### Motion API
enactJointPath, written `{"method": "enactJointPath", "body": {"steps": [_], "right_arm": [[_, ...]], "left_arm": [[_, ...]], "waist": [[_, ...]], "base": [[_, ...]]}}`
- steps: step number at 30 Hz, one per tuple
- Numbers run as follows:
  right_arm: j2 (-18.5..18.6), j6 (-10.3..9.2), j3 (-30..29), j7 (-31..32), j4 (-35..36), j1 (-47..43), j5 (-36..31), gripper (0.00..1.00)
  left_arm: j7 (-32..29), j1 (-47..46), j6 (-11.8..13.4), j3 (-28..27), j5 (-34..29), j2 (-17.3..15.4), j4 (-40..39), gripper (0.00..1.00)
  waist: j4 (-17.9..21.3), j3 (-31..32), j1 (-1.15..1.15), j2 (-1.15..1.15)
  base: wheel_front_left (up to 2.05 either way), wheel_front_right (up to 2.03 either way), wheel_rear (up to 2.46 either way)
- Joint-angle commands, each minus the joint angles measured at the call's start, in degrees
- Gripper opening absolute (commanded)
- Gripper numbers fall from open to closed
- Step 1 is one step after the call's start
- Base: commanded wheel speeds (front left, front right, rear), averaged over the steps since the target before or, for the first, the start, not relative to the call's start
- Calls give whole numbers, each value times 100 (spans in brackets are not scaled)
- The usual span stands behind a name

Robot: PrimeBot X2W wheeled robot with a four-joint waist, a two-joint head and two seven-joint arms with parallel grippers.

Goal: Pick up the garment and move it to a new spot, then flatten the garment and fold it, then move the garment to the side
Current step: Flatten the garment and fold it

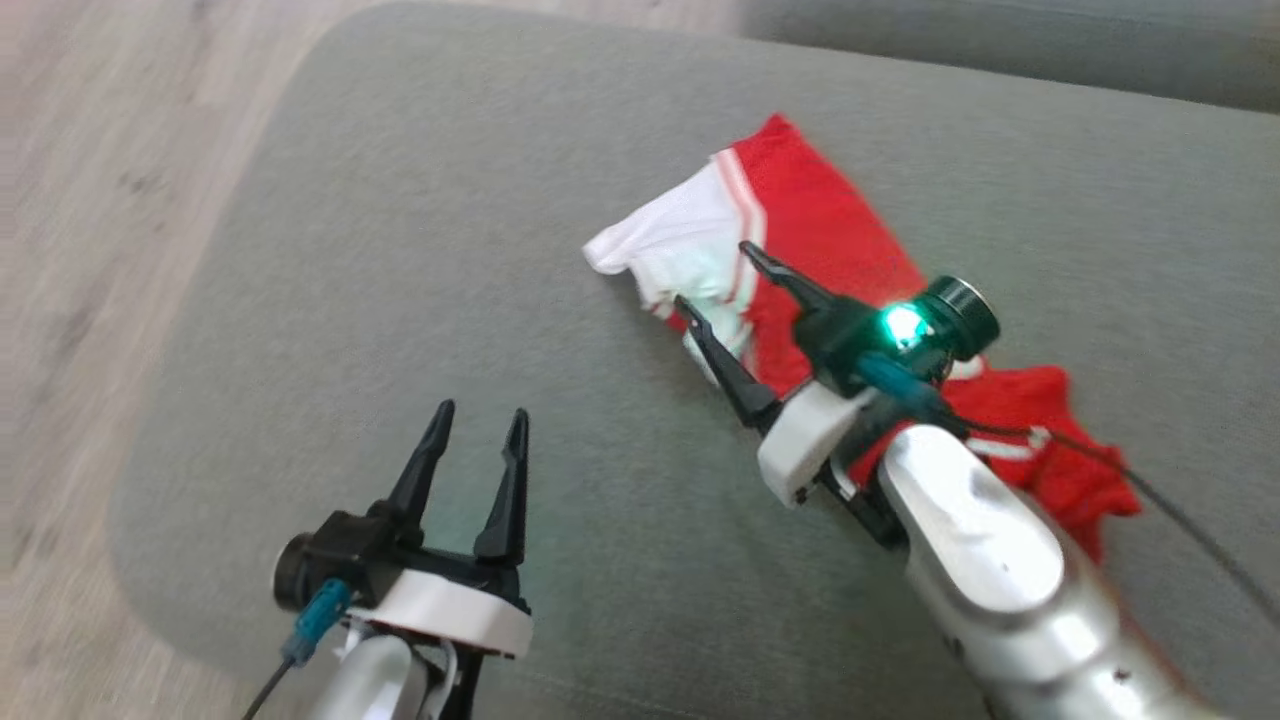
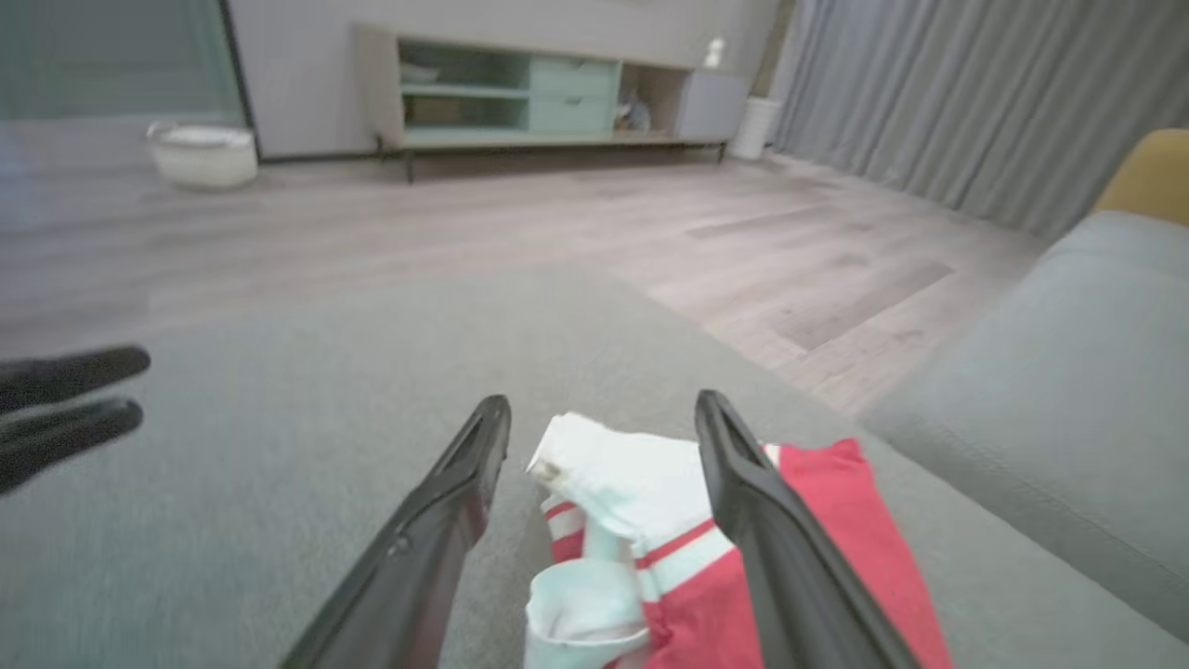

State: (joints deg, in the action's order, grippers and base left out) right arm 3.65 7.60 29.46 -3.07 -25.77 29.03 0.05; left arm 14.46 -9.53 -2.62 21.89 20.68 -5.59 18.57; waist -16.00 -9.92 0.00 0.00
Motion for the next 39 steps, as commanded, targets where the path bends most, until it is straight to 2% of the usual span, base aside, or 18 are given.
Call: {"method": "enactJointPath", "body": {"steps": [1, 6, 10, 11, 12, 13, 18, 22, 26, 32, 39], "right_arm": [[10, -11, 180, 94, -79, 269, -62, 100], [159, -11, 543, 204, -1203, 924, -324, 100], [142, -11, 474, 28, -1689, 1150, -394, 100], [130, -11, 469, -13, -1793, 1188, -403, 88], [119, -11, 456, -57, -1889, 1227, -409, 16], [107, -11, 426, -104, -1970, 1265, -408, 0], [40, -11, 156, -326, -2195, 1451, -352, 0], [-9, -11, -247, -405, -2198, 1623, -42, 0], [63, -11, -601, -359, -2147, 1856, 65, 0], [618, -11, -1491, 2, -2201, 2457, 188, 0], [1713, -11, -2311, 230, -2682, 3218, -528, 0]], "left_arm": [[53, -202, -50, -247, -56, 25, -83, 100], [53, -257, -181, -270, -133, 191, 63, 100], [53, -269, -230, -318, -166, 238, 96, 100], [53, -268, -239, -331, -171, 245, 98, 100], [53, -265, -247, -340, -178, 250, 100, 100], [53, -259, -255, -347, -186, 255, 105, 100], [53, -233, -270, -421, -214, 266, 122, 100], [53, -236, -267, -427, -182, 269, 110, 100], [53, -253, -257, -413, -153, 269, 79, 100], [53, -330, -248, -318, -89, 270, -2, 100], [53, -500, -265, -151, -2, 270, 3, 100]], "waist": [[-311, -185, 0, 0], [-756, -323, 0, 0], [-921, -375, 0, 0], [-946, -386, 0, 0], [-965, -390, 0, 0], [-979, -389, 0, 0], [-943, -359, 0, 0], [-845, -297, 0, 0], [-772, -297, 0, 0], [-757, -467, 0, 0], [-950, -729, 0, 0]], "base": [[0, 0, 0], [0, 0, 0], [0, 0, 0], [0, 0, 0], [0, 0, 0], [0, 0, 0], [0, 0, 0], [0, 0, 0], [0, 0, 0], [0, 0, 0], [0, 0, 0]]}}
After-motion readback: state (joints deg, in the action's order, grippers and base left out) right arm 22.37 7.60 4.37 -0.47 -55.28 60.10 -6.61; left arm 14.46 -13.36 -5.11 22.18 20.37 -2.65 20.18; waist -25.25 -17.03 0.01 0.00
